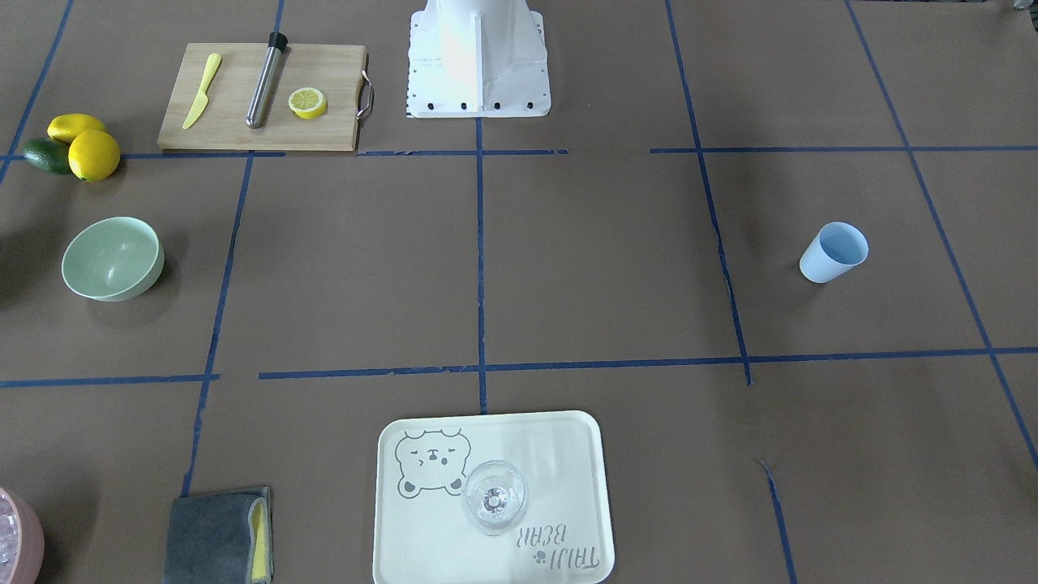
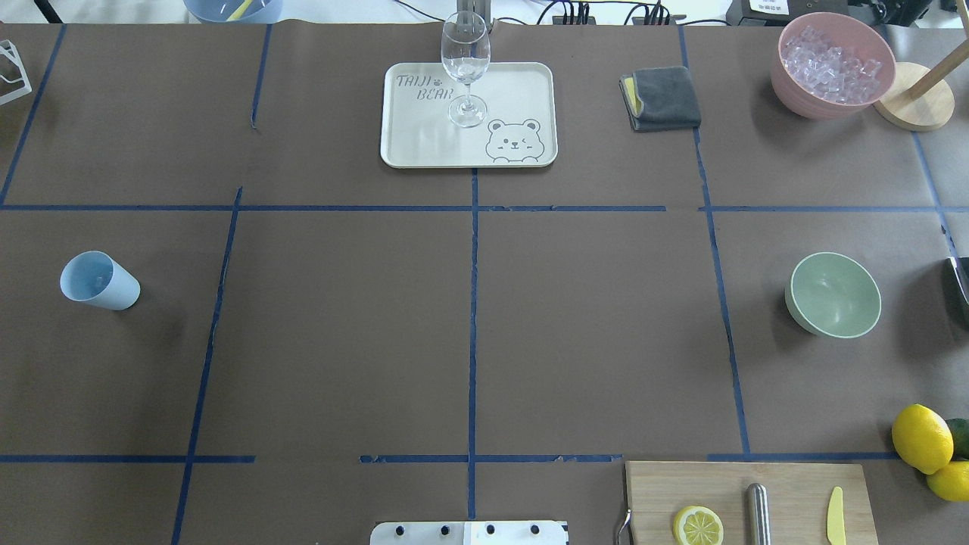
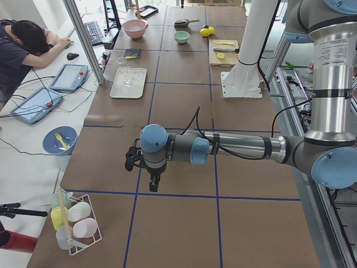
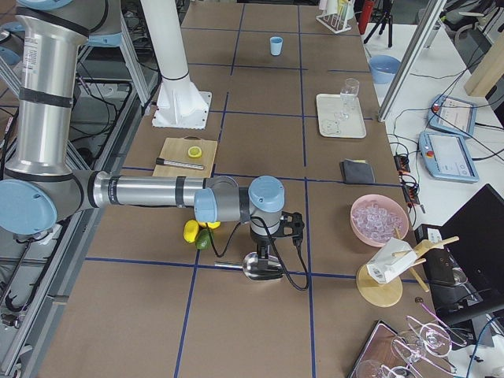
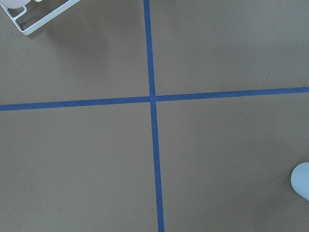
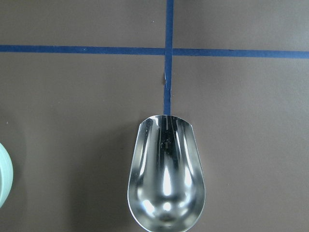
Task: Pour ice into bowl
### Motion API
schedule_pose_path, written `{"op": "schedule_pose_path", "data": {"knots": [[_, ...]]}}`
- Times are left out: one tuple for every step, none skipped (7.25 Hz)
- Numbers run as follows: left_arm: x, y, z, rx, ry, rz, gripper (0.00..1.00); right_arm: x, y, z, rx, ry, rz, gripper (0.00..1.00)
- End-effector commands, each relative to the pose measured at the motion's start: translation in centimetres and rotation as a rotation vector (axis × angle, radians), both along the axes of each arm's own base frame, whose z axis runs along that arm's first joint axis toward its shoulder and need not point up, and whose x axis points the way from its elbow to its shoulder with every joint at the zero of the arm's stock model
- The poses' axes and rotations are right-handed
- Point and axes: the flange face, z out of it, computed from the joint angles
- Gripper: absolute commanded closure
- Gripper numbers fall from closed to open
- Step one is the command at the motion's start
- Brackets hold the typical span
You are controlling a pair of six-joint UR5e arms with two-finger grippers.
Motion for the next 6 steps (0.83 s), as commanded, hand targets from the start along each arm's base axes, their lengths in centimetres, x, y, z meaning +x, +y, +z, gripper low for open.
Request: {"op": "schedule_pose_path", "data": {"knots": [[0.0, 0.01, 0.02, -0.001, 0.0, 0.0, 0.0, 0.0, 0.0, 0.05, -0.002, 0.001, 0.001, 0.0], [0.0, 0.01, 0.09, -0.002, 0.0, 0.0, 0.0, 0.0, 0.0, 0.05, -0.002, 0.001, 0.001, 0.0], [0.0, 0.08, 0.16, -0.004, 0.0, 0.0, 0.0, 0.0, 0.0, 0.05, -0.001, 0.001, 0.0, 0.0], [0.0, 0.22, 0.31, -0.006, 0.0, 0.001, 0.0, 0.0, 0.0, -0.03, 0.001, 0.001, 0.0, 0.0], [0.0, 0.22, 0.31, -0.006, 0.0, 0.001, 0.0, 0.05, 0.0, 0.09, 0.003, 0.007, -0.003, 0.0], [0.0, 0.22, 0.31, -0.006, 0.0, 0.001, 0.0, 0.12, 0.14, 0.35, -0.002, 0.015, -0.001, 0.0]]}}
